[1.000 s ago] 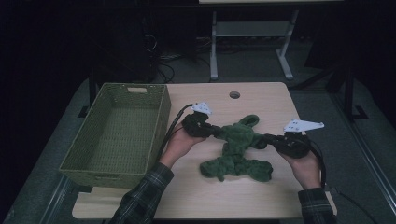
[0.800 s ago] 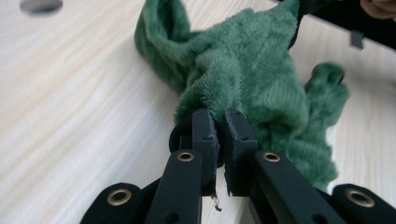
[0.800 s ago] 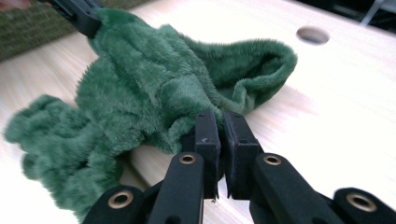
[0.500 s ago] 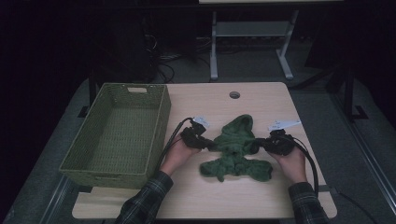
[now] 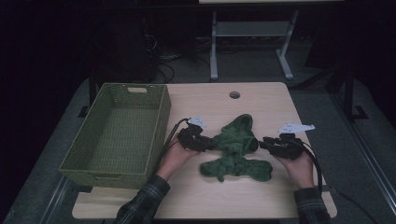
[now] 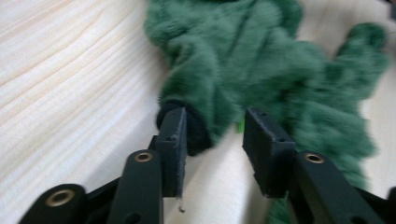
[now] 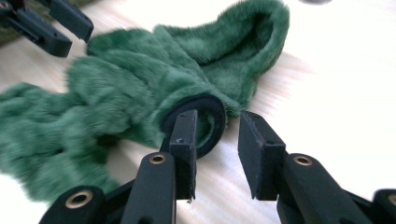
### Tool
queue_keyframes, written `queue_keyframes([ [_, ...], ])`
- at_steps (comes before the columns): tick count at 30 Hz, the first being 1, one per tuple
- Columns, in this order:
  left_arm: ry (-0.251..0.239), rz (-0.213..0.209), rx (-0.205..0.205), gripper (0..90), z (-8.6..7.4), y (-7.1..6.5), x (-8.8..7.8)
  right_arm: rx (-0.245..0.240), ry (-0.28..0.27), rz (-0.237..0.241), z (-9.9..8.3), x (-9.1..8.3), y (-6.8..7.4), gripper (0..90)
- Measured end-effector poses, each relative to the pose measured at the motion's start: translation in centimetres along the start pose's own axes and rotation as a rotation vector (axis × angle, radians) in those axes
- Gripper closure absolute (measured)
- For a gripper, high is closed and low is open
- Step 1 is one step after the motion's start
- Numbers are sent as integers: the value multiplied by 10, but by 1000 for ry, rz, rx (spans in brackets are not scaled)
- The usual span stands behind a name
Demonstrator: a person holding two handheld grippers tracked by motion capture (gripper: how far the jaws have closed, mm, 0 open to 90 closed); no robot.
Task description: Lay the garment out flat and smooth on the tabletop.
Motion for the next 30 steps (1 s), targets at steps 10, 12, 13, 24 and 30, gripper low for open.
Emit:
queue_keyframes([
  [10,-25,-16,14,395,-25,-35,-19,-26,7,8,-24,-27,14,608],
  [12,-29,-7,23,365,-30,-40,-23,-32,14,18,-26,-28,19,601],
  [13,-30,3,30,347,-33,-43,-25,-34,13,21,-27,-28,21,596],
  [24,46,56,78,168,-64,-74,-26,-72,46,89,-26,-13,50,593],
  [30,91,82,73,158,-76,-82,-21,-90,42,108,-24,-6,64,598],
])
Point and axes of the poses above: each handheld gripper's, and its own axes: x roughly forward along the jaws, z roughly out of its top, y roughly to its left, the point moved 3 cm from there along x, roughly forward along the jaws, and after that the axes turned 13 degrees about x, right-handed, at the moved point
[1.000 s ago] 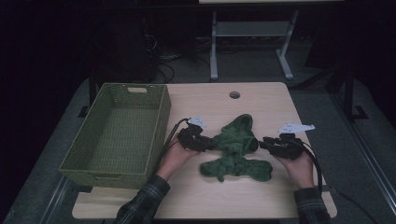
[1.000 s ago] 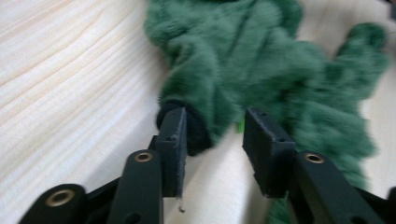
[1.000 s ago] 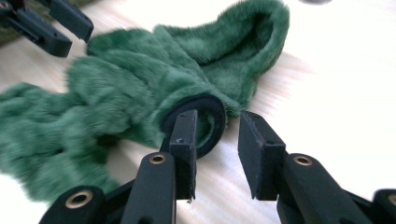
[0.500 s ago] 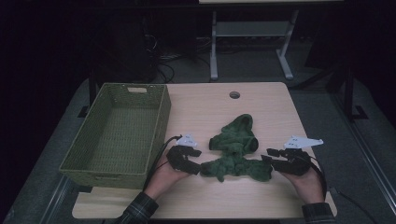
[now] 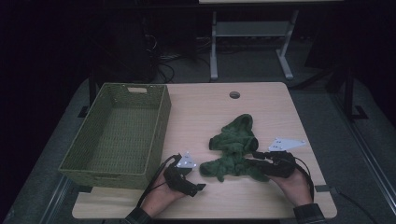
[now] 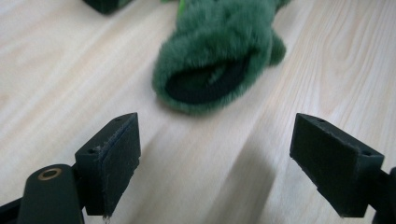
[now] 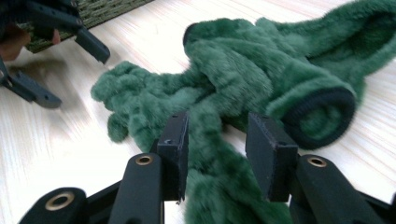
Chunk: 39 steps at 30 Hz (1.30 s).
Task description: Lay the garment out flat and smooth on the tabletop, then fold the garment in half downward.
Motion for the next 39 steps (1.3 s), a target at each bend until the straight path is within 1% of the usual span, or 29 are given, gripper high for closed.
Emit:
queue_keyframes([
  [4,-4,9,4,150,-2,1,1,-7,5,8,1,5,9,593],
  [5,-11,19,15,149,-4,0,2,-13,7,14,2,7,10,593],
  [7,-29,38,39,143,-6,-1,3,-24,9,12,2,10,14,591],
  [9,-46,61,72,144,-8,-3,4,-24,9,15,3,12,17,588],
  [10,-65,64,68,138,-10,-3,5,-24,16,17,3,13,19,586],
  [11,-75,66,73,137,-10,-4,5,-30,15,20,4,15,21,580],
  [14,-73,64,75,138,-11,-4,5,-33,20,23,5,21,28,570],
  [15,-73,64,75,138,-11,-4,5,-43,16,22,6,22,29,580],
  [17,-73,65,77,139,-11,-4,5,-44,21,23,6,26,35,603],
  [18,-74,65,77,138,-11,-4,5,-61,17,30,7,28,37,611],
  [19,-75,65,76,139,-11,-4,5,-54,20,32,7,29,39,613],
  [20,-76,65,74,138,-11,-4,5,-65,19,38,7,31,41,622],
  [22,-78,66,72,139,-11,-4,5,-62,20,49,9,34,46,632],
  [23,-76,66,74,139,-11,-4,5,-71,20,53,9,36,48,632],
  [25,-76,66,74,139,-11,-4,5,-71,26,63,10,39,52,632],
  [29,-76,66,74,138,-11,-4,5,-92,44,85,11,48,61,642],
  [36,-76,65,73,138,-11,-4,5,-109,79,116,11,62,77,657],
  [37,-76,65,73,139,-11,-4,5,-121,81,121,11,64,78,658],
  [39,-76,65,73,139,-11,-4,5,-119,90,129,10,67,81,663],
])
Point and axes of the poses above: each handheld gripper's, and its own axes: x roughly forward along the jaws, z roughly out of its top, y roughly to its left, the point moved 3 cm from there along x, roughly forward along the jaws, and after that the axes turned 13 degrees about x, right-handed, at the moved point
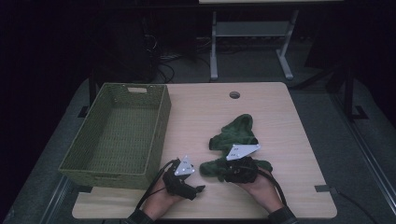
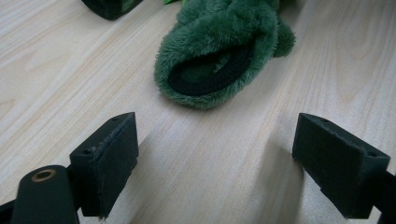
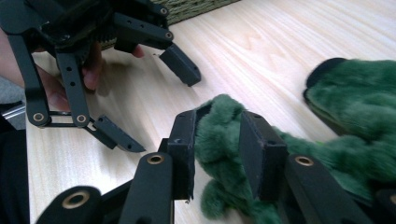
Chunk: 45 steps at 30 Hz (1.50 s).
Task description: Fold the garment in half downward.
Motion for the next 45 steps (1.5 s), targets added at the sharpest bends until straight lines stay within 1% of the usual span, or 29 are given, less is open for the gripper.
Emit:
queue_keyframes([
  [2,0,0,0,139,0,0,0,-8,7,4,0,3,1,664],
  [3,0,0,0,140,0,0,0,-1,10,5,0,5,1,664],
  [5,-1,-1,-3,140,0,0,0,-12,15,10,0,10,0,664],
  [7,-1,-1,-2,140,0,0,0,-15,33,18,-1,15,0,664],
  [9,3,0,4,140,0,0,0,-20,50,14,-4,21,0,664],
  [12,2,-2,0,140,0,0,0,-30,67,4,-7,27,0,663],
  [14,1,-2,0,140,0,0,0,-33,81,-4,-8,30,-1,682],
  [15,1,-2,-1,140,0,0,0,-29,91,-5,-9,32,-1,706],
  [18,0,-2,-2,140,0,0,0,-52,102,-23,-12,36,-1,789],
  [21,1,-2,0,140,0,0,0,-45,107,-15,-11,37,-2,831],
  [23,2,-3,1,140,0,0,0,-18,98,-1,-10,34,-3,837],
  [24,2,-3,2,140,0,0,0,-15,88,5,-8,31,-4,838],
  [27,0,-1,3,140,0,0,0,5,38,30,-4,19,-3,837],
  [31,-1,0,2,141,0,0,0,22,-5,37,-1,5,-7,836],
  [35,0,1,1,142,0,0,0,54,-55,52,0,-11,-13,834],
  [37,0,3,7,142,0,1,0,66,-70,47,-1,-18,-15,832],
  [38,0,2,5,142,0,1,0,64,-81,45,-1,-21,-18,831],
  [39,0,1,4,142,0,1,0,72,-89,43,-2,-25,-19,831],
  [45,0,-1,-2,142,0,0,0,111,-143,10,-5,-47,-31,829],
])
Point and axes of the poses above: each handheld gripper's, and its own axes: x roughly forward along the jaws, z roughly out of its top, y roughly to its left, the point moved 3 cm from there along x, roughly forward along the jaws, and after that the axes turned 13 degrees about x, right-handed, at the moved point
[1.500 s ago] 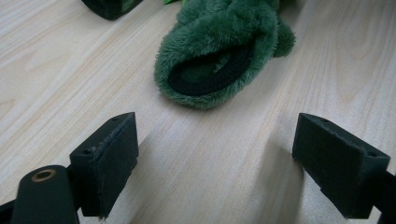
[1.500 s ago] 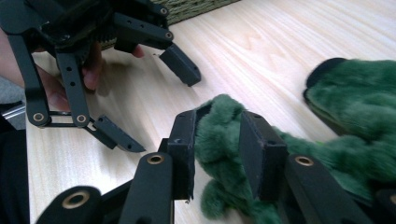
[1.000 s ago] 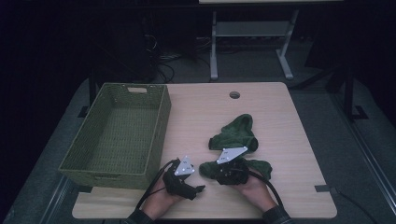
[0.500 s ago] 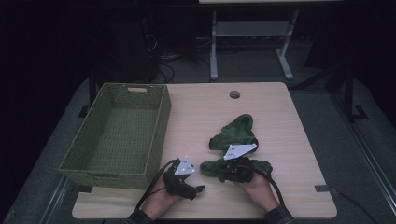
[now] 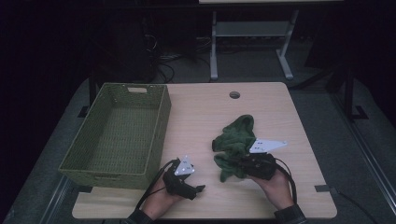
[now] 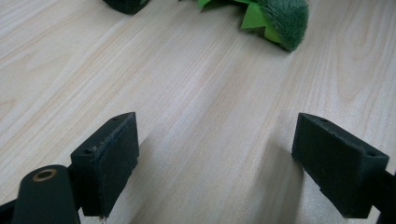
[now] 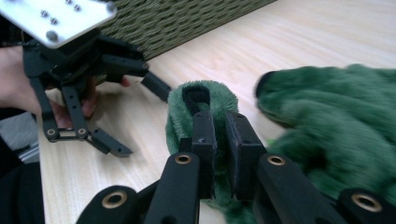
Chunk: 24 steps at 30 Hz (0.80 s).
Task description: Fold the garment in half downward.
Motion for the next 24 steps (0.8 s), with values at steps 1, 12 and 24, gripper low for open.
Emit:
queue_keyframes([
  [1,0,1,3,142,0,0,0,4,-7,-8,0,-3,-2,828],
  [12,2,-1,3,142,0,0,0,67,39,-125,-11,-14,-29,822],
  [24,2,-1,3,142,0,0,0,138,190,-173,-22,12,-43,834],
])
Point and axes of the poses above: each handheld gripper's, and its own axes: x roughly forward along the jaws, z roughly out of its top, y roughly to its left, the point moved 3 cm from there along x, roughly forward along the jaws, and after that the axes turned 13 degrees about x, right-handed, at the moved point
